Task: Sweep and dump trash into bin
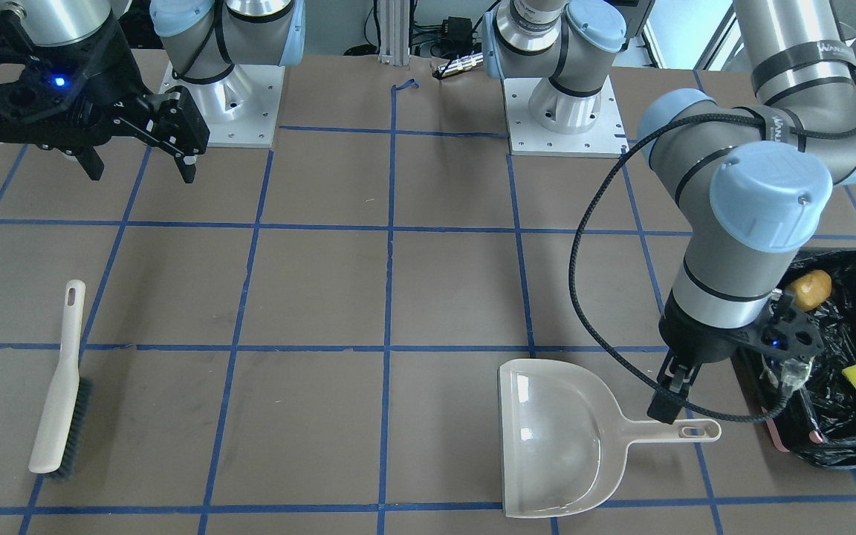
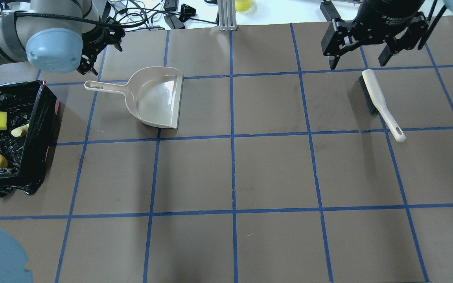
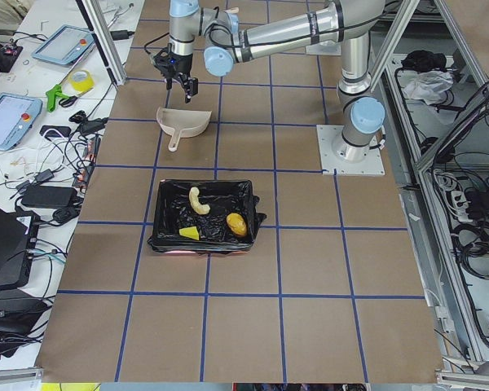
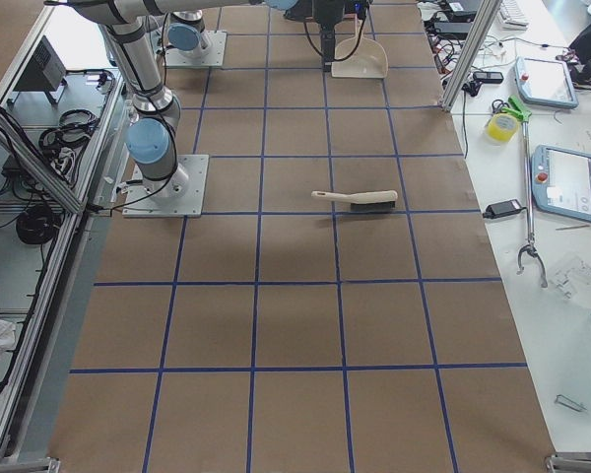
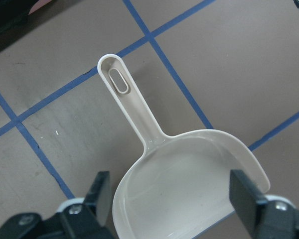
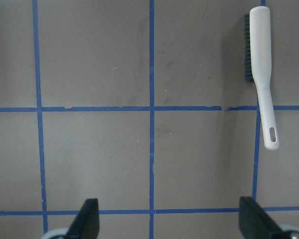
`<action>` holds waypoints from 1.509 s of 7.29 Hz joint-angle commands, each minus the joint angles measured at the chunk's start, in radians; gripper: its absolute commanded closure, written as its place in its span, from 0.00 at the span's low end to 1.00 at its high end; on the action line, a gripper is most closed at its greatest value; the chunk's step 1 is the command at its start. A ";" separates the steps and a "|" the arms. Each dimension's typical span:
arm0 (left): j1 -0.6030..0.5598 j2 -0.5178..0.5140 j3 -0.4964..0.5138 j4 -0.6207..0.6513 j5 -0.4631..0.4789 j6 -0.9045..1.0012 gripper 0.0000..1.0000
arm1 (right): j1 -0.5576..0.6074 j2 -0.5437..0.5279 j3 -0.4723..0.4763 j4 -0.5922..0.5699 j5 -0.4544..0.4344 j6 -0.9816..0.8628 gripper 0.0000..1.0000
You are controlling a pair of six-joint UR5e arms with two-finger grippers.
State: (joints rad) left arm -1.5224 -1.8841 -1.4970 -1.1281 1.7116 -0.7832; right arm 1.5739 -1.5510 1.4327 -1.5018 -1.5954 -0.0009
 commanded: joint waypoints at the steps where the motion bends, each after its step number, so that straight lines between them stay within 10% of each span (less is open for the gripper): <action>1: -0.039 0.069 0.000 -0.113 -0.010 0.085 0.00 | 0.000 -0.001 0.000 0.003 0.000 -0.001 0.00; 5: -0.128 0.170 -0.078 -0.190 -0.200 0.355 0.00 | 0.000 -0.001 0.000 0.005 -0.003 -0.001 0.00; 11: -0.147 0.302 -0.123 -0.203 -0.173 0.647 0.00 | 0.000 -0.004 0.002 0.008 -0.001 0.001 0.00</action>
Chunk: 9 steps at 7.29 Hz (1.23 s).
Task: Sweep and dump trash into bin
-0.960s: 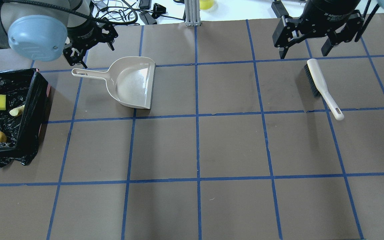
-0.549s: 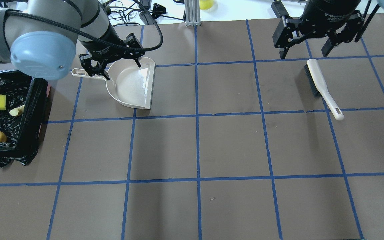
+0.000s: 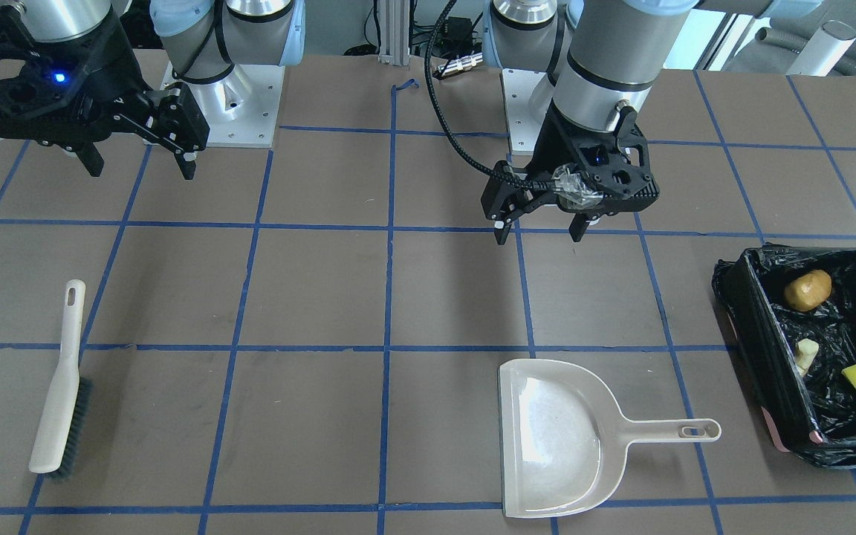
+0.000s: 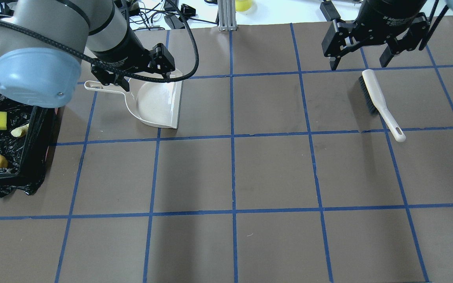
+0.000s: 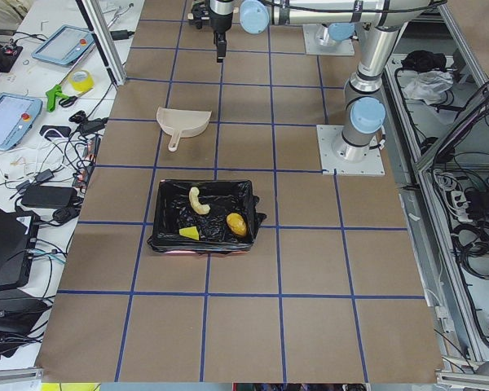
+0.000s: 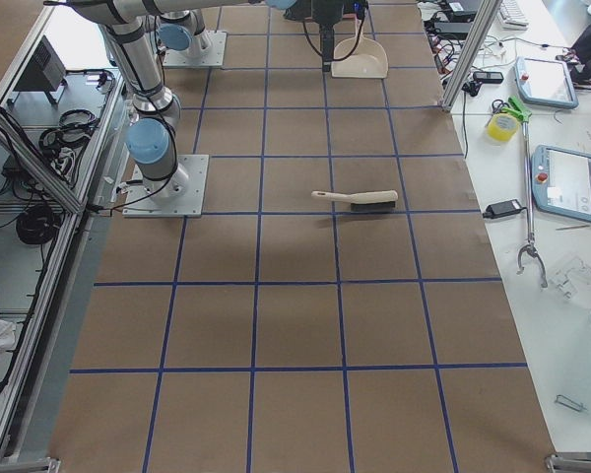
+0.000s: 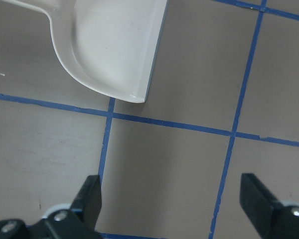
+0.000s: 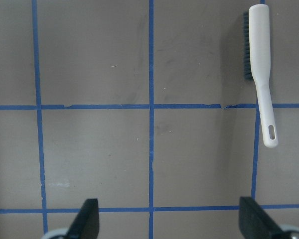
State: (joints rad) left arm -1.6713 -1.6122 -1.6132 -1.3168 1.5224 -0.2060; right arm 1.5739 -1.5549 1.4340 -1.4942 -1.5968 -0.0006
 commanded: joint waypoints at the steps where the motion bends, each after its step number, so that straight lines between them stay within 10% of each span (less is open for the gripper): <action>1: 0.011 0.053 -0.007 -0.085 0.074 0.246 0.00 | 0.000 -0.001 0.000 0.000 0.000 0.001 0.00; 9: 0.111 0.196 -0.072 -0.236 0.002 0.258 0.00 | 0.000 -0.005 0.003 0.002 0.000 0.001 0.00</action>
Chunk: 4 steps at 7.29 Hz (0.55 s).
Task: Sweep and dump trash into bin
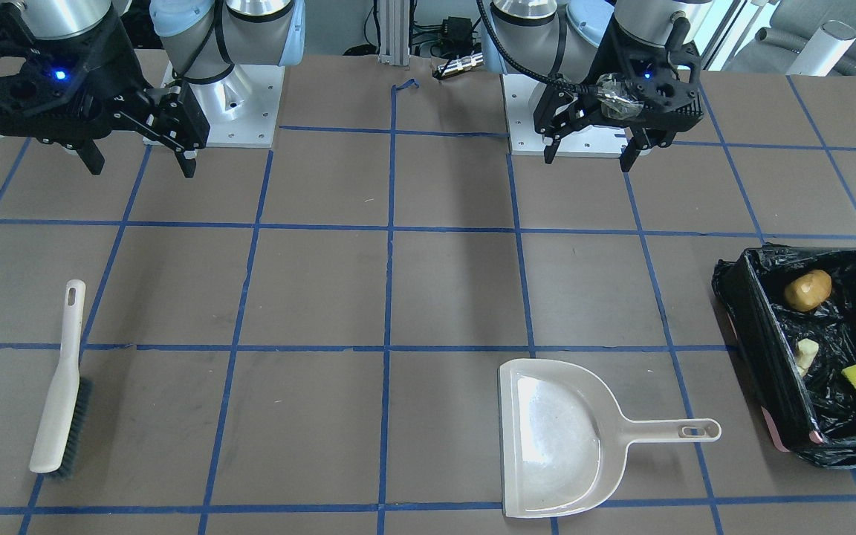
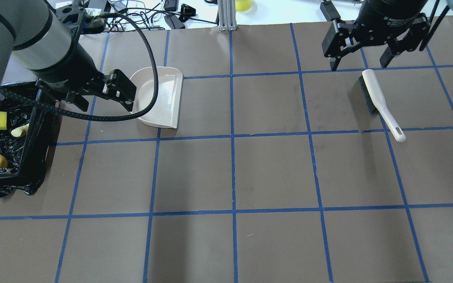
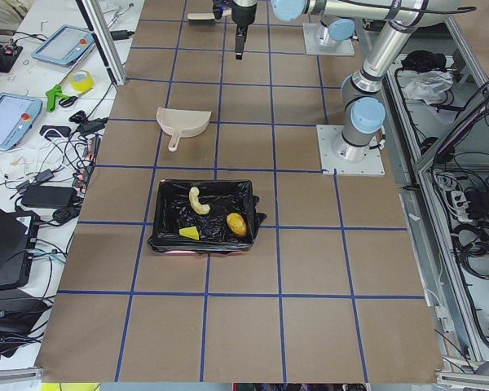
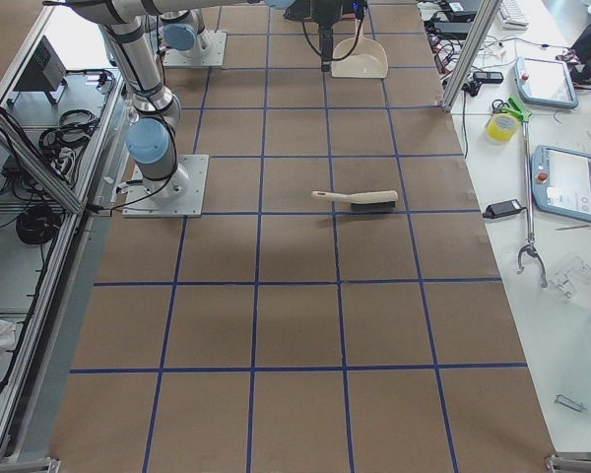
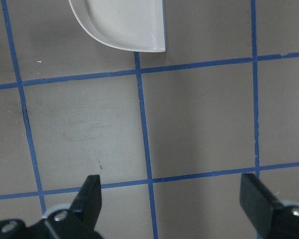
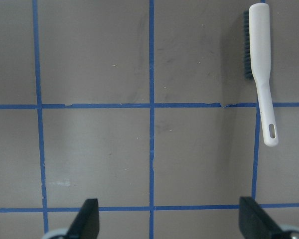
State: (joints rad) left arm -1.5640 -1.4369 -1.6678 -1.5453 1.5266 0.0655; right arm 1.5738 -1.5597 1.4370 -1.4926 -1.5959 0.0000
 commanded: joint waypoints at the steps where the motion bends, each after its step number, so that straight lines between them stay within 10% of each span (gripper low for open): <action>1: 0.001 0.039 -0.033 -0.012 0.000 -0.019 0.00 | 0.000 0.000 0.003 0.000 0.001 0.002 0.00; 4: 0.012 -0.057 0.048 -0.001 0.000 -0.114 0.00 | 0.000 -0.005 0.011 0.000 -0.001 0.002 0.00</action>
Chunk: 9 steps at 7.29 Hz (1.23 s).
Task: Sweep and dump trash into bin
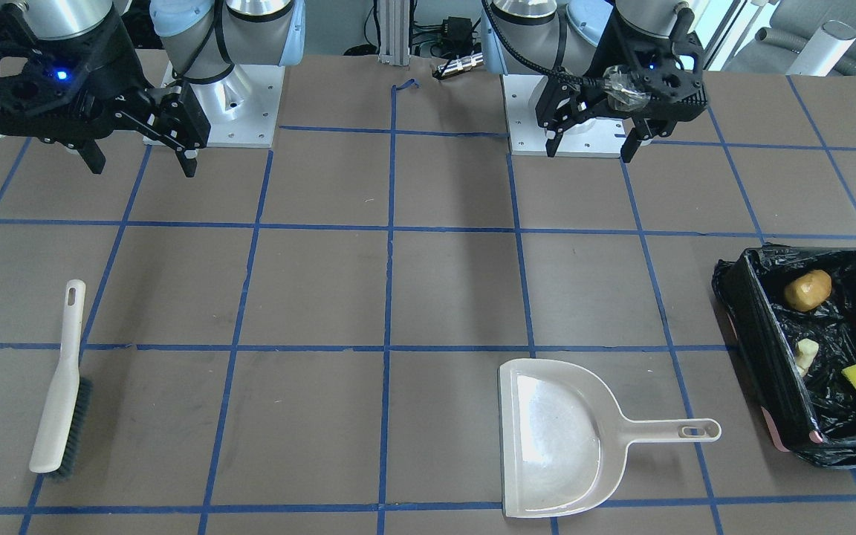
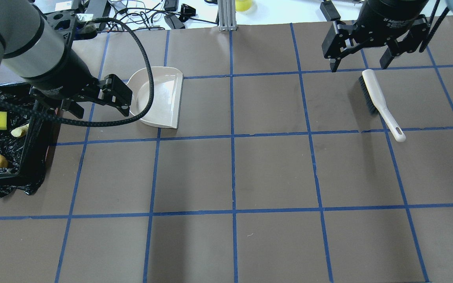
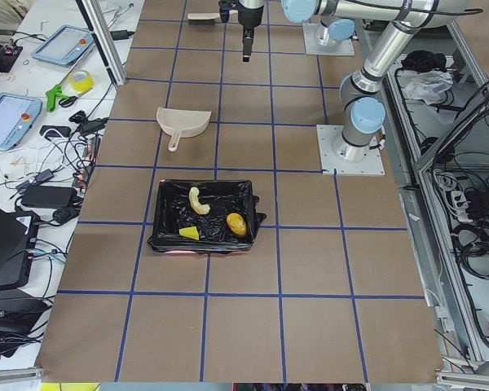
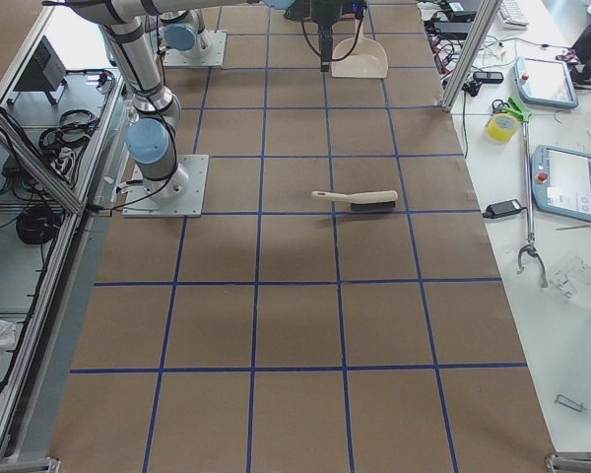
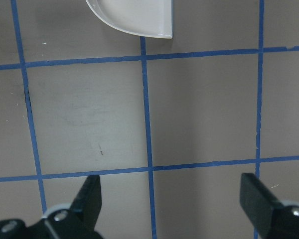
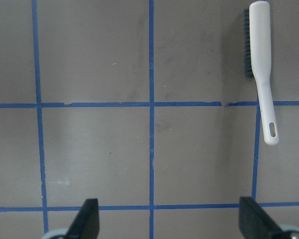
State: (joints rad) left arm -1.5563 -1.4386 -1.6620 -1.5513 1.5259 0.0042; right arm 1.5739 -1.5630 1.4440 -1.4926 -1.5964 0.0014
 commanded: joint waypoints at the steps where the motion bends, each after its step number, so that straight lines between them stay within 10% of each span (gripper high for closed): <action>1: 0.004 -0.095 0.079 0.016 0.008 -0.055 0.00 | 0.000 -0.005 0.007 -0.002 0.003 -0.001 0.00; 9: 0.001 -0.134 0.107 0.040 0.002 -0.059 0.00 | -0.002 -0.006 0.012 -0.002 -0.004 -0.003 0.00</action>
